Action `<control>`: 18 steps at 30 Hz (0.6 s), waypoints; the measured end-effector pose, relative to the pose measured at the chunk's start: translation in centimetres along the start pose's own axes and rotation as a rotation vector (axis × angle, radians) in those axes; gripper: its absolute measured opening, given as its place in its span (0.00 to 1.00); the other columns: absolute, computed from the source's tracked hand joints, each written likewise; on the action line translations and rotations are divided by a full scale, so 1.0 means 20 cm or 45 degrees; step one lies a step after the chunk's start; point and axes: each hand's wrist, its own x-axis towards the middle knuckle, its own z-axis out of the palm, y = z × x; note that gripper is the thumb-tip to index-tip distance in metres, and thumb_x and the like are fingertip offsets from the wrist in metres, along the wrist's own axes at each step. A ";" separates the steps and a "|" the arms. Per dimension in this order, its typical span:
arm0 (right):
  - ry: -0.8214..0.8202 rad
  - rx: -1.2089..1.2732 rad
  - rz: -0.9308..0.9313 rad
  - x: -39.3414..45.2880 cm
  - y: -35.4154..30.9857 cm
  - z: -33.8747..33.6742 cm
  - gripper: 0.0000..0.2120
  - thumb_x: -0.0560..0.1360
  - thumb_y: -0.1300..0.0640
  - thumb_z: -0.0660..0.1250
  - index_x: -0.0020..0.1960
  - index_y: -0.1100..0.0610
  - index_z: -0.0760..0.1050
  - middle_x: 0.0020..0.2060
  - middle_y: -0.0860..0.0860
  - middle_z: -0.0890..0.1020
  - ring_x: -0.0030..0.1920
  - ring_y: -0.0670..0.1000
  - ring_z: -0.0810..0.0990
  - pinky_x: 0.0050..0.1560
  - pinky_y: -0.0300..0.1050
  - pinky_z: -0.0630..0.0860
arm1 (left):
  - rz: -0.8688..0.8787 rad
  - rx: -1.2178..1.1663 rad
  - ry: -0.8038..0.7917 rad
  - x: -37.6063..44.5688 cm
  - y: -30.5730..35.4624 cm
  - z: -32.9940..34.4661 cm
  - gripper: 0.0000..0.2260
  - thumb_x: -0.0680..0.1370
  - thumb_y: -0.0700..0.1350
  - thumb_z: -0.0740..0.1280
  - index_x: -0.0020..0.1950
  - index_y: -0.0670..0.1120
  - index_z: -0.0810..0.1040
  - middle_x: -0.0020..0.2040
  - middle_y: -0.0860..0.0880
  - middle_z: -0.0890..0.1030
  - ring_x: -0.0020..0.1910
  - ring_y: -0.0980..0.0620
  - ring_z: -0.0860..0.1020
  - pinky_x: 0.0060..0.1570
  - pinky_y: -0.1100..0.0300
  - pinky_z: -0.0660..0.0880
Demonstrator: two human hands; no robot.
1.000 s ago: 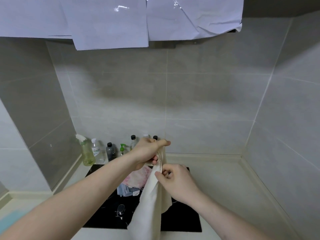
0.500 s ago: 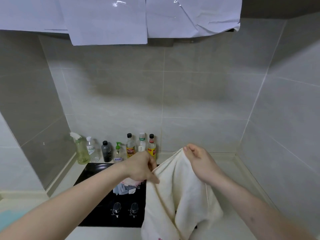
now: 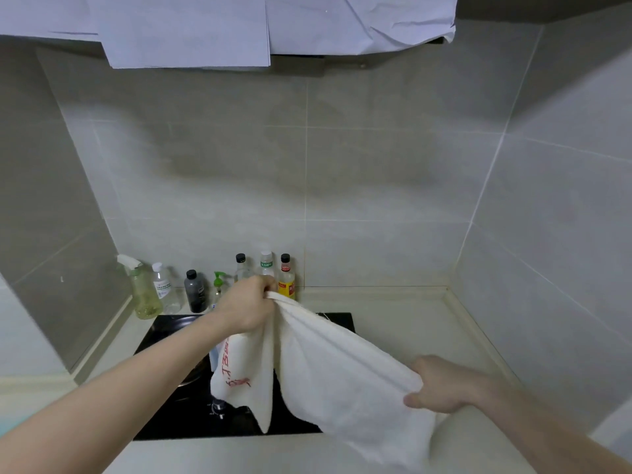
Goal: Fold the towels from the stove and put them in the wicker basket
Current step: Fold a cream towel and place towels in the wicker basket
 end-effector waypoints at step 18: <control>0.442 0.862 -0.425 -0.07 -0.44 -0.40 0.12 0.70 0.60 0.78 0.51 0.53 0.79 0.41 0.47 0.84 0.37 0.44 0.79 0.37 0.35 0.72 | 0.232 -0.798 -0.238 -0.12 0.45 0.17 0.11 0.76 0.51 0.77 0.44 0.46 0.79 0.34 0.56 0.76 0.33 0.57 0.72 0.34 0.58 0.68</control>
